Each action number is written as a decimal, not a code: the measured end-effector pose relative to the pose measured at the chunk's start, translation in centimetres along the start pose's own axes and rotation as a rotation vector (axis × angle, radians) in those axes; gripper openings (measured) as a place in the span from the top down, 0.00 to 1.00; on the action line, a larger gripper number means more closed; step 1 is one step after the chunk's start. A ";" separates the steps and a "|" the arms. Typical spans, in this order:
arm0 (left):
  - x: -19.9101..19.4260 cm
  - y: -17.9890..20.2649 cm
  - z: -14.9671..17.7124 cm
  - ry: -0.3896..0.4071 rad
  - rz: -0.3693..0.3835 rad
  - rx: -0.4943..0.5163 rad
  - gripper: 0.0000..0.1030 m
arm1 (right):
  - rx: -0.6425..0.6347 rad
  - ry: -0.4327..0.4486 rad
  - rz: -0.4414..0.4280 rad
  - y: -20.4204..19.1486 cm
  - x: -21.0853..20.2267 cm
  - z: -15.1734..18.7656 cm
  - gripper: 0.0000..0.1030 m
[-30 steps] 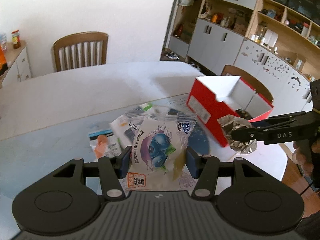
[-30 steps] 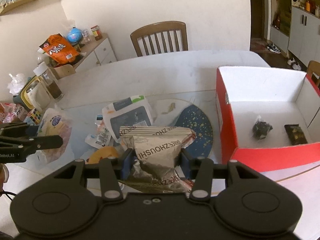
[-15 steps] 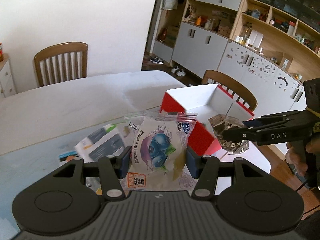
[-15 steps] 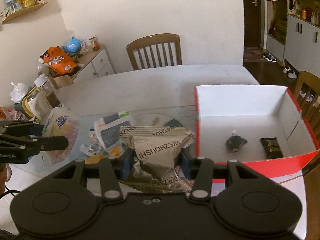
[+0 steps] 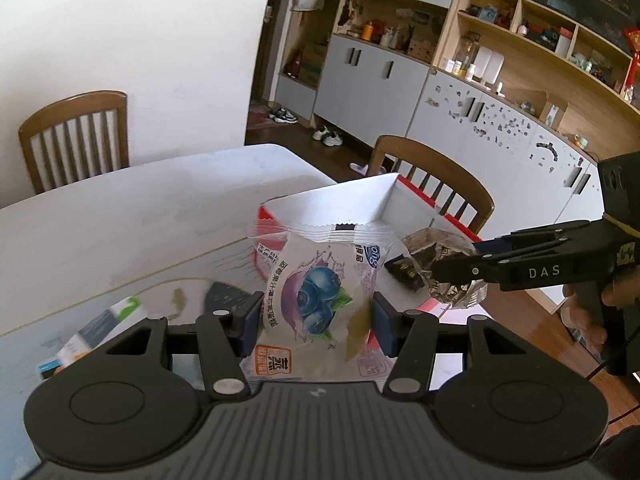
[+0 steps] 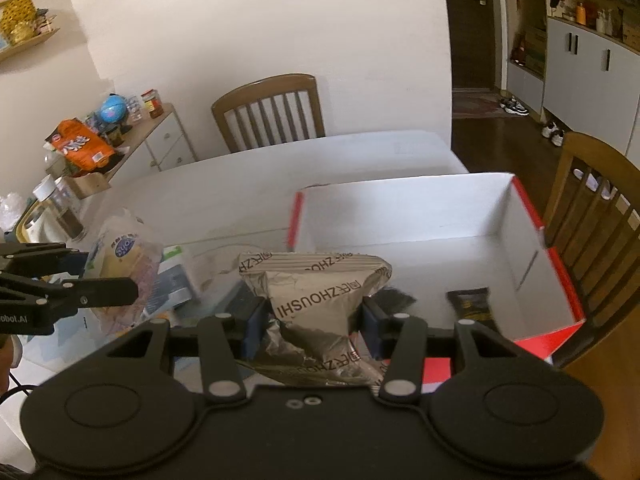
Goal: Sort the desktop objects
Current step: 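Carry the bread bag and silver foil bag with both grippers toward the shoebox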
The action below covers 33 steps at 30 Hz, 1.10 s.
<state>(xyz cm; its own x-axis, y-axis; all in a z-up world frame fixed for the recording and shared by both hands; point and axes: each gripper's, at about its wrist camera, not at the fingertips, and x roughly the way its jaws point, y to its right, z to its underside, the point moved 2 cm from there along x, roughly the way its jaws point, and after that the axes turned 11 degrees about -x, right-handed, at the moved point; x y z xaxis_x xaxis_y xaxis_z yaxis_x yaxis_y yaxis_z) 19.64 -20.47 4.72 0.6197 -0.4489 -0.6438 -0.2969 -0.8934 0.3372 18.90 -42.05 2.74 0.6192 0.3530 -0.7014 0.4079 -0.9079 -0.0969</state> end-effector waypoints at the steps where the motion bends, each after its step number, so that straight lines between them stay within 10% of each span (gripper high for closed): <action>1: 0.5 0.4 -0.2 -0.002 0.001 0.003 0.47 | 0.000 -0.001 0.000 0.5 0.0 0.0 0.53; 33: 16.5 8.0 -2.4 -0.178 -0.081 0.113 0.47 | -0.013 -0.050 0.024 12.1 3.6 0.0 0.53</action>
<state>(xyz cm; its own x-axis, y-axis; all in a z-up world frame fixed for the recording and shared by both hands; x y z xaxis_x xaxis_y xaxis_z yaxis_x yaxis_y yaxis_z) 29.20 -35.01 -1.55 0.5094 -0.3631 -0.7802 -0.3371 -0.9184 0.2074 26.05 -51.76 -0.91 0.5945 0.3195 -0.7379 0.4027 -0.9126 -0.0708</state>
